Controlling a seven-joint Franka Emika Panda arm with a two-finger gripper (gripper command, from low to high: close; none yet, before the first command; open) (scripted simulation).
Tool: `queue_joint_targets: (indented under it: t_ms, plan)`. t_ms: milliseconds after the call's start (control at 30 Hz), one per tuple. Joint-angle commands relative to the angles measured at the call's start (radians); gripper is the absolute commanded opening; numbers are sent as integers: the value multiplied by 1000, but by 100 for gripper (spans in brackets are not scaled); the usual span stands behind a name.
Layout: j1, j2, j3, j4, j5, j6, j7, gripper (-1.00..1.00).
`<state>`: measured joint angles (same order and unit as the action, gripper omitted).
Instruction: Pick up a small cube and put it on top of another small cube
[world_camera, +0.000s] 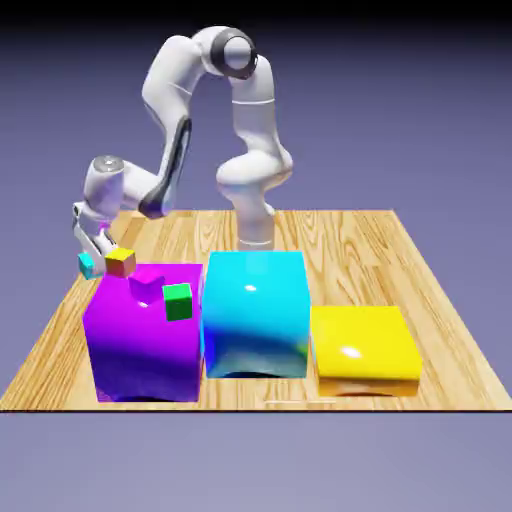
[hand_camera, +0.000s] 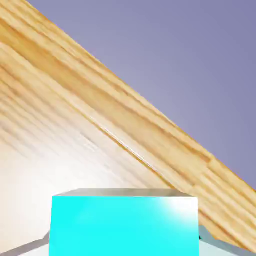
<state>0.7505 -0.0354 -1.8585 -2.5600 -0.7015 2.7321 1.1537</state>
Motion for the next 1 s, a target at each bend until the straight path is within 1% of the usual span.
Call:
queue_joint_targets:
  t_ms: [0, 700, 967]
  plan:
    - [-33, 4, 36, 15, 9, -18, -24, -100]
    - [-708, 82, 797, 326, 196, -382, -525, -100]
    - [-812, 34, 1087, 345, 368, -433, -690, -100]
